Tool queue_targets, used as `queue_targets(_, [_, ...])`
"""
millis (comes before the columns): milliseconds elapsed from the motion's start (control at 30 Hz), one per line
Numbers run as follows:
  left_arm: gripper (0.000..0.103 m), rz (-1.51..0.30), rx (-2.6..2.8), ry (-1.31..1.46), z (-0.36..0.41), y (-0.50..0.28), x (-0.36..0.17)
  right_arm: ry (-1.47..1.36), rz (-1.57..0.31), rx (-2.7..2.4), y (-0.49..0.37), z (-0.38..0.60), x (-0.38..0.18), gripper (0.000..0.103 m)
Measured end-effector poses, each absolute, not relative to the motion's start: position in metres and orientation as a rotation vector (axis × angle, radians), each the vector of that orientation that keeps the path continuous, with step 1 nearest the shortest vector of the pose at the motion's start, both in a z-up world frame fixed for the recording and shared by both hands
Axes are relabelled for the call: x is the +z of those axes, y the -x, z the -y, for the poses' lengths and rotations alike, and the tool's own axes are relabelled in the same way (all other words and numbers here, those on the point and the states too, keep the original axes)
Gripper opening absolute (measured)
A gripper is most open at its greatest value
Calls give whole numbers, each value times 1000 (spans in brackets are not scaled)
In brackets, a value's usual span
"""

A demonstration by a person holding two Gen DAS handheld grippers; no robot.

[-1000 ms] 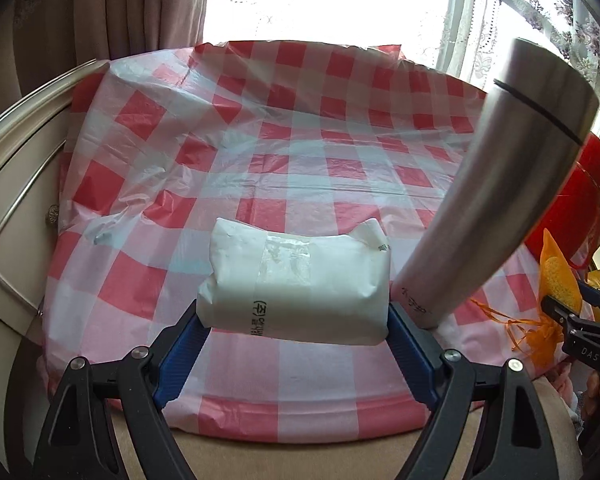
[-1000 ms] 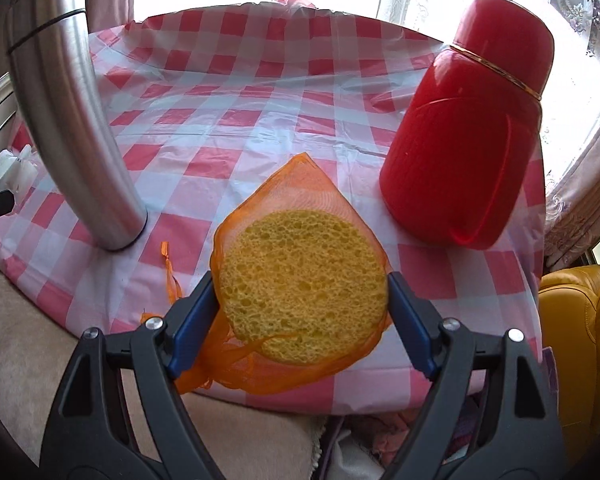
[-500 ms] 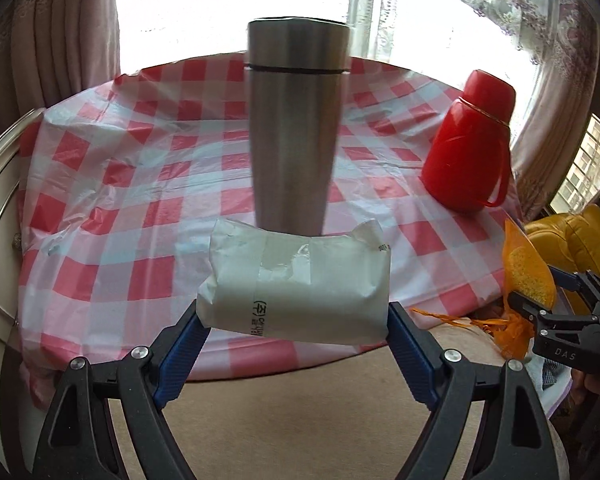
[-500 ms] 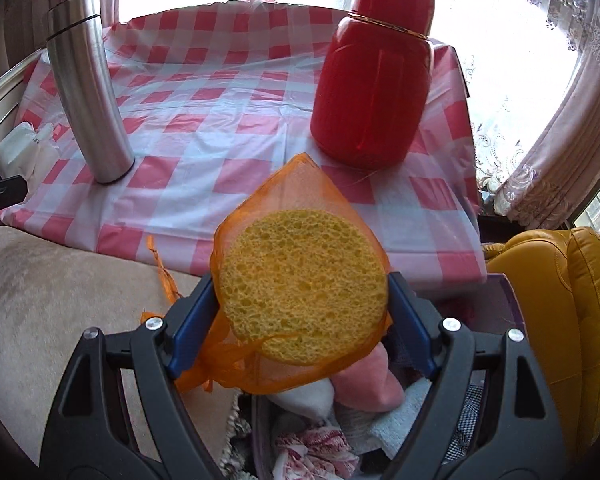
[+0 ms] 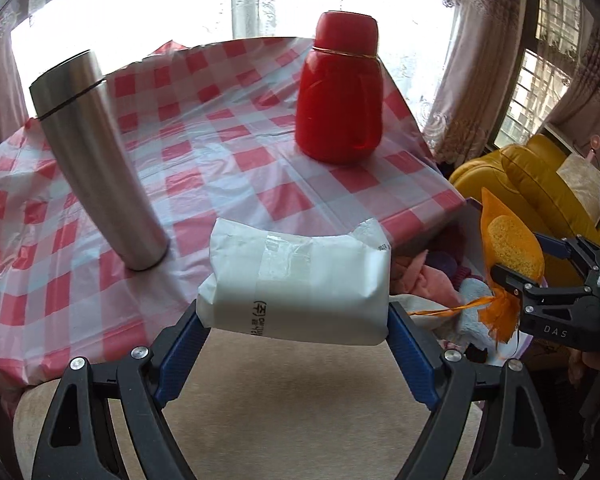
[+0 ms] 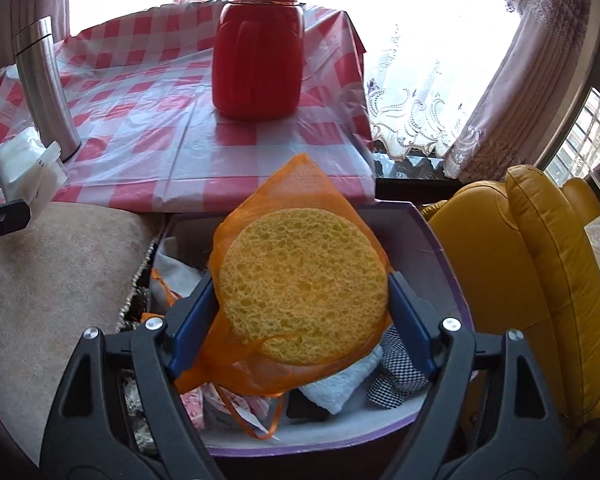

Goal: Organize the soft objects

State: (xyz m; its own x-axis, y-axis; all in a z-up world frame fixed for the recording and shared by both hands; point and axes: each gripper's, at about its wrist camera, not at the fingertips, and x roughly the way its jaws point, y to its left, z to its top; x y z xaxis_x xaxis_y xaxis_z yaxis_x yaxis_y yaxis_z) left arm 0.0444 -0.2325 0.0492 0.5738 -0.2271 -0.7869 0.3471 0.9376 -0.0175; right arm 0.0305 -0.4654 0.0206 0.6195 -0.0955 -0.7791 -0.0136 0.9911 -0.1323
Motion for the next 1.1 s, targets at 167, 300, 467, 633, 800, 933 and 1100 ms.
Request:
queue_targets(167, [87,-921,-403,-175,268,-37,44,121,-911,-103,-20,492,19,84])
queue_targets(300, [88,-932,-437,-178,289,-35,42,110,-914,-144,-17,509,18,84])
queue_targets(467, [90,-938,-498,-173,309,-33,42,101,-917,-180,-17,523,20,85])
queue_targets(633, [93,-984,-541,-179,325,-35,33,101,-925,-192,-15,525,20,90])
queue_targets(800, [93,-1018,-526,-176,322,-30,30,118,-940,-174,-8,512,18,92])
queue_targets(933, [94,-1068,-514,-159,318,-19,25,111,-945,-162,7,502,18,92])
queue_targets(1100, [96,-1058,-516,-149,314,2,25,103,-950,-173,21,501,15,92])
